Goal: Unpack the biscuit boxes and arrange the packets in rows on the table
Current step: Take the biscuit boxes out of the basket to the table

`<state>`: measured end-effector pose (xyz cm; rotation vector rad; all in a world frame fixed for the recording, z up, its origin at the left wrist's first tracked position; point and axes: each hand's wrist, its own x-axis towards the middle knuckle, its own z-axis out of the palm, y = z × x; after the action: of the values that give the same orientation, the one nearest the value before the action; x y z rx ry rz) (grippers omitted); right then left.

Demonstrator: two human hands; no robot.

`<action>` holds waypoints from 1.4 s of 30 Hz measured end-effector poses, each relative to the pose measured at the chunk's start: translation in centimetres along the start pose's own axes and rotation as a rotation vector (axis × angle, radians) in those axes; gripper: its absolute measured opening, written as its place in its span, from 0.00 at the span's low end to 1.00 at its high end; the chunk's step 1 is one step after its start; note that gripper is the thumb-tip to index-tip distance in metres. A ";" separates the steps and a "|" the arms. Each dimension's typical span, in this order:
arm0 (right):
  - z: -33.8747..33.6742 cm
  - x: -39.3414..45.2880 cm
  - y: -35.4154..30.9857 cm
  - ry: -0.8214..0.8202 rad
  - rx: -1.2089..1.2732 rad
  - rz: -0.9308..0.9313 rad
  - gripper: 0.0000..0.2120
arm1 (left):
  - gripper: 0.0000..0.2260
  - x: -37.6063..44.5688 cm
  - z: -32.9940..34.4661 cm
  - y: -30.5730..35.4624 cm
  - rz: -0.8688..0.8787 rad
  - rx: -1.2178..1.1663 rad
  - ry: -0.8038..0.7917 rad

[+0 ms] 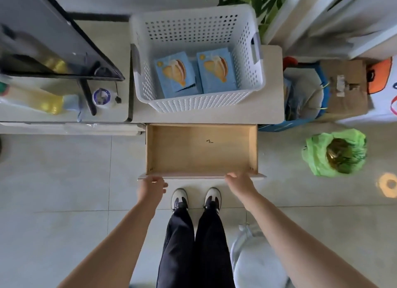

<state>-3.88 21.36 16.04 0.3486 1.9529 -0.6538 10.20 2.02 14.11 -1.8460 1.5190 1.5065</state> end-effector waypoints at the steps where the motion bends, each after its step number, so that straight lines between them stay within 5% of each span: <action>1: 0.4 1.6 0.5 -0.038 0.127 0.101 0.11 | 0.07 1.3 0.8 -0.4 -0.051 -0.077 -0.006; 4: 1.9 6.0 1.3 -0.116 0.476 0.324 0.19 | 0.07 5.1 3.1 -1.6 -0.157 -0.231 -0.027; 11: 4.7 12.9 3.5 -0.037 0.707 0.551 0.09 | 0.12 11.4 7.1 -4.5 -0.458 -0.409 -0.058; 15: 5.3 15.4 4.6 0.017 0.923 0.630 0.20 | 0.20 14.1 9.0 -5.0 -0.568 -0.561 -0.104; 18: 4.9 17.1 5.6 0.115 0.991 0.640 0.24 | 0.15 15.5 9.9 -5.4 -0.646 -0.743 -0.085; 22: 4.5 18.3 6.2 0.142 0.954 0.651 0.20 | 0.03 16.1 10.5 -6.2 -0.582 -0.630 -0.004; 26: 4.4 18.6 5.5 0.122 0.857 0.668 0.20 | 0.06 16.2 10.7 -6.5 -0.483 -0.518 0.108; 42: -0.4 23.0 -1.1 0.034 0.681 0.483 0.20 | 0.07 19.9 11.4 2.3 -0.379 -0.539 0.153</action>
<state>-15.16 19.82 -3.97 1.2099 1.5349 -0.9701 0.10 -0.53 -6.44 -2.4213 0.7786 1.7188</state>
